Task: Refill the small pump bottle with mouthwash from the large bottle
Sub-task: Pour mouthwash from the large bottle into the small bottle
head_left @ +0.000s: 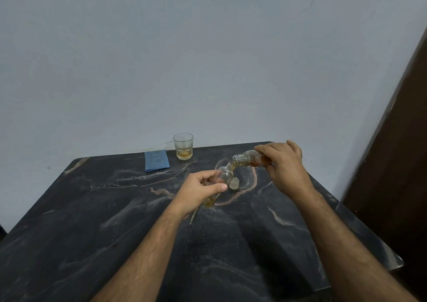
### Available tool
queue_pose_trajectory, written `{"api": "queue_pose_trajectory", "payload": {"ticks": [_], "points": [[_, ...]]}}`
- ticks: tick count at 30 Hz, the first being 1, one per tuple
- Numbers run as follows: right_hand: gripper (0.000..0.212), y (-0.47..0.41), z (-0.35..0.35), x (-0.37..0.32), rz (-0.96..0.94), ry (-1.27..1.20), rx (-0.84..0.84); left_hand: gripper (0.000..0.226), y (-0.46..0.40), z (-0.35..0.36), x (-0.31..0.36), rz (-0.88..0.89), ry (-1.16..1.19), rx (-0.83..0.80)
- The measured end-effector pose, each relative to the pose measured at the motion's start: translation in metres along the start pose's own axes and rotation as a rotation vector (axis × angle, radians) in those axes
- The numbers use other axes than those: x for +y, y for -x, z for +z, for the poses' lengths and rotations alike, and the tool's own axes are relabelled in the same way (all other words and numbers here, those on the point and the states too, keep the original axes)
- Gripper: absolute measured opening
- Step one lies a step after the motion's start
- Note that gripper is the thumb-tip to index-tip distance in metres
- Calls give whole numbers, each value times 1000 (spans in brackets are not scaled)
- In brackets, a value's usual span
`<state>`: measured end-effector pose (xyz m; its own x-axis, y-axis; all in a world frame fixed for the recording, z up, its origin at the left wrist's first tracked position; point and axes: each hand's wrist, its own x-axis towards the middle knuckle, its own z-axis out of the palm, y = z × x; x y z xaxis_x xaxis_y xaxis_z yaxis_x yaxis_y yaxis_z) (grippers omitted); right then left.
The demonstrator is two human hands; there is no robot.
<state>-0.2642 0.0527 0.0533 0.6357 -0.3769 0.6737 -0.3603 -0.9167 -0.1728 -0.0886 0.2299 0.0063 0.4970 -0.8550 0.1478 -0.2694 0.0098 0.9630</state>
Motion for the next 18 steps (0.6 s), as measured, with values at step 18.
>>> {"api": "queue_pose_trajectory", "payload": {"ticks": [18], "points": [[36, -2, 0, 0, 8, 1, -5, 55, -3, -1, -1, -12, 4, -13]]}}
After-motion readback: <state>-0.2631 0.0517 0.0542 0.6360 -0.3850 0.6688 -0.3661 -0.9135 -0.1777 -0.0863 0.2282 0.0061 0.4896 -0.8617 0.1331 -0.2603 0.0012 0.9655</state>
